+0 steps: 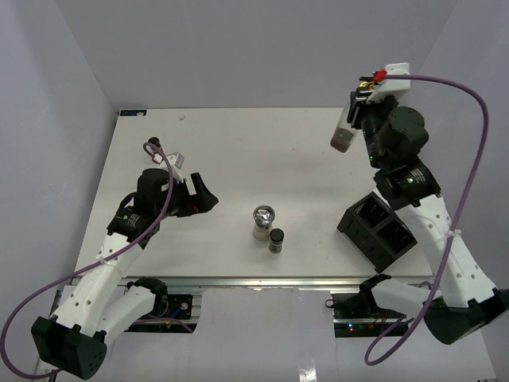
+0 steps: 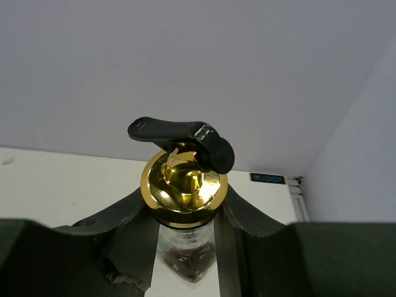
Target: Organize the condiment bottles
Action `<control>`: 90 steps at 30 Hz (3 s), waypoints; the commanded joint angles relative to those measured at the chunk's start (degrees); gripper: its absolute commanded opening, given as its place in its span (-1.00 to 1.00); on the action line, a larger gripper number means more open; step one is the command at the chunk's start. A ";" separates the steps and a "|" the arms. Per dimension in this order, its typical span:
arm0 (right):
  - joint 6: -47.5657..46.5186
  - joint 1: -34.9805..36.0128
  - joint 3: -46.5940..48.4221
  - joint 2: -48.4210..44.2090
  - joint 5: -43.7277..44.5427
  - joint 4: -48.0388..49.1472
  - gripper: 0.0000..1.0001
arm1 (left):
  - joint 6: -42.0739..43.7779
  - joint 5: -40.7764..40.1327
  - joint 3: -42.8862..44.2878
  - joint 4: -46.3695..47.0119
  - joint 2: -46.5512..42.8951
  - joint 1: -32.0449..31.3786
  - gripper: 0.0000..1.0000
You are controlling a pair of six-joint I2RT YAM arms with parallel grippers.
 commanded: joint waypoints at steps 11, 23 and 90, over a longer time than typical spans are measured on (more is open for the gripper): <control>-0.38 -16.35 -2.12 -10.98 5.53 -7.49 -0.85 | 1.72 4.85 2.16 -0.42 -1.37 0.29 0.96; 5.54 -41.55 -9.52 -11.24 -16.60 -8.14 -0.85 | 4.46 6.71 1.20 2.28 -0.40 0.30 0.96; 6.73 -43.58 -9.43 -7.39 -29.90 -20.29 0.96 | 5.05 7.52 6.83 -2.11 -2.03 0.23 0.96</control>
